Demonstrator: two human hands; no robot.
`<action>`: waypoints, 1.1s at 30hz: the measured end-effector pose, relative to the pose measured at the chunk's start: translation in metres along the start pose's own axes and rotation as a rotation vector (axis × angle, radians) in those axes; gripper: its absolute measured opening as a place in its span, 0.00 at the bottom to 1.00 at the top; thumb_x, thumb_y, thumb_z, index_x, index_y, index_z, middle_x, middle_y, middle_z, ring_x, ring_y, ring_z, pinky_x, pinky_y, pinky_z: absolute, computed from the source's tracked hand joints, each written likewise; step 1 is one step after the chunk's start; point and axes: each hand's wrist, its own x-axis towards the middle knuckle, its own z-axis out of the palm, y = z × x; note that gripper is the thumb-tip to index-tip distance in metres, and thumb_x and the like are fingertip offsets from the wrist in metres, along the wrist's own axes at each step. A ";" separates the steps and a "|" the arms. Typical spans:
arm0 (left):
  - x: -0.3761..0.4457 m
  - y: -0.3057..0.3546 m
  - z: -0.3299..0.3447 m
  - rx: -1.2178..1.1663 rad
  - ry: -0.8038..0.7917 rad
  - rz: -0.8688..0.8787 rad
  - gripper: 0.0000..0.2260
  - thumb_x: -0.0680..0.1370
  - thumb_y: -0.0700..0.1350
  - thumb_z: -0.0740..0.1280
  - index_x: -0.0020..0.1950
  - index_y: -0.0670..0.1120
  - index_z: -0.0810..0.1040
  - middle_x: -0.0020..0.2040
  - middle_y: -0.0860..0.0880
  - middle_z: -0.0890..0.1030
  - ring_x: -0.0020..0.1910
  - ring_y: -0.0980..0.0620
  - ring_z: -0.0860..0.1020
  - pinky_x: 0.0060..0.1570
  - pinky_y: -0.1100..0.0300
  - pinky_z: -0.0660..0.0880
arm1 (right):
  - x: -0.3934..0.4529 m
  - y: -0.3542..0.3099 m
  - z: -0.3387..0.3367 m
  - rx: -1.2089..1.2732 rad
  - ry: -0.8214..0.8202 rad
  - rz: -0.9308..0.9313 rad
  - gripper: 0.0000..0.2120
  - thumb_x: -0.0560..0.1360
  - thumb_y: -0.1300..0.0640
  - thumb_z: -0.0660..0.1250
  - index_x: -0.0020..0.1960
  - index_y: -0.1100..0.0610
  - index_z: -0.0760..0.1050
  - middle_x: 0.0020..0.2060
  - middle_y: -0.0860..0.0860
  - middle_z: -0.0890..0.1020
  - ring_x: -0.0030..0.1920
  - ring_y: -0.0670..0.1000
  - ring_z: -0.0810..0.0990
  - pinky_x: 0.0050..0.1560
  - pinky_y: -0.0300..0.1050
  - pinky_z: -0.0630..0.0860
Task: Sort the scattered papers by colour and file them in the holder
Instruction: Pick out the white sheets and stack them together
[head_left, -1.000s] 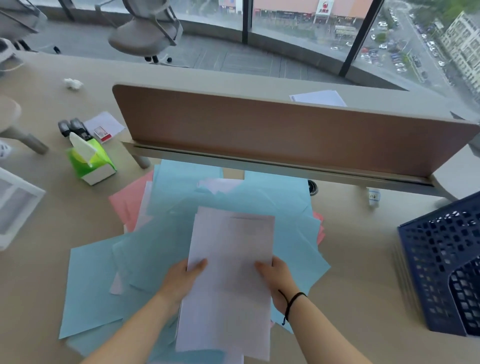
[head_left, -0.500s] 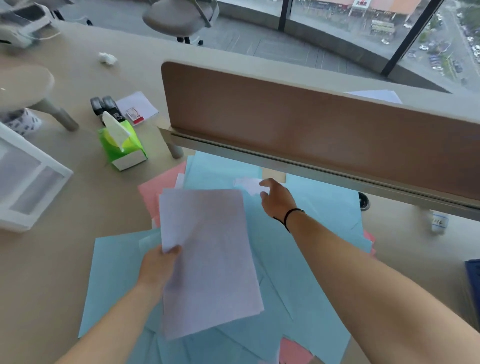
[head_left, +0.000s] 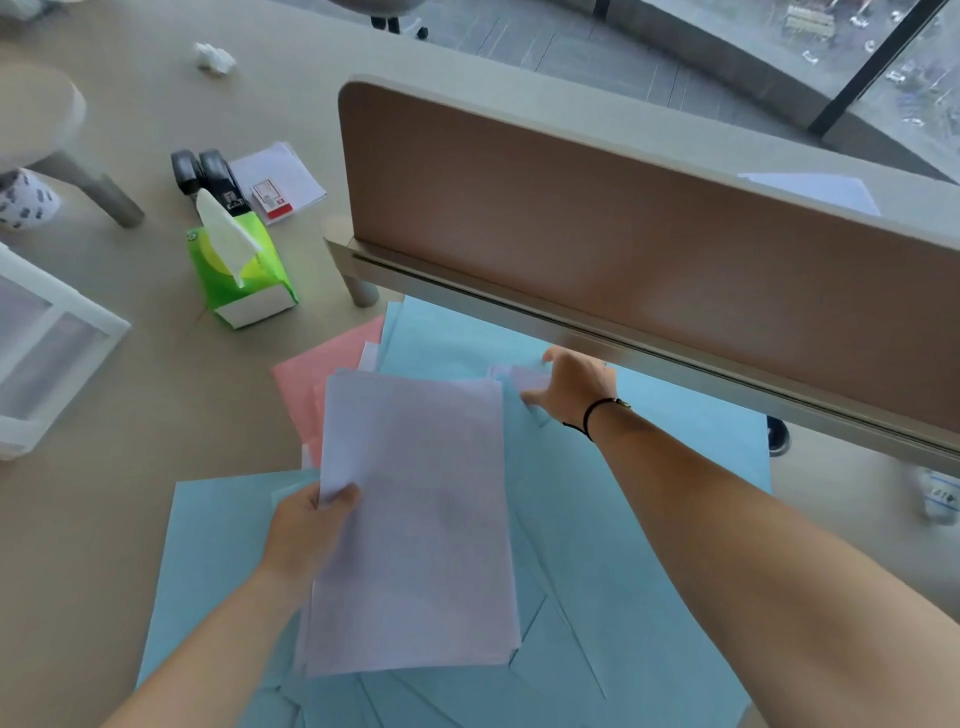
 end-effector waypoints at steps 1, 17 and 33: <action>0.000 0.000 -0.001 -0.005 -0.002 -0.003 0.04 0.78 0.43 0.69 0.48 0.46 0.84 0.48 0.46 0.85 0.45 0.45 0.81 0.49 0.52 0.76 | 0.001 0.001 0.000 -0.013 -0.011 -0.001 0.22 0.69 0.41 0.71 0.56 0.55 0.78 0.49 0.51 0.84 0.55 0.57 0.79 0.54 0.47 0.68; 0.000 -0.008 -0.023 -0.113 -0.027 -0.068 0.08 0.79 0.42 0.69 0.56 0.42 0.83 0.53 0.44 0.85 0.54 0.41 0.82 0.57 0.46 0.77 | -0.015 0.002 -0.008 -0.085 -0.215 -0.082 0.09 0.75 0.49 0.63 0.39 0.52 0.70 0.41 0.51 0.80 0.44 0.58 0.77 0.43 0.46 0.66; -0.049 0.008 -0.055 -0.107 -0.159 0.056 0.06 0.79 0.42 0.68 0.52 0.43 0.84 0.52 0.41 0.85 0.46 0.43 0.82 0.48 0.51 0.78 | -0.110 -0.008 -0.072 0.190 0.107 -0.284 0.08 0.79 0.51 0.64 0.52 0.49 0.81 0.49 0.46 0.85 0.51 0.51 0.81 0.50 0.46 0.77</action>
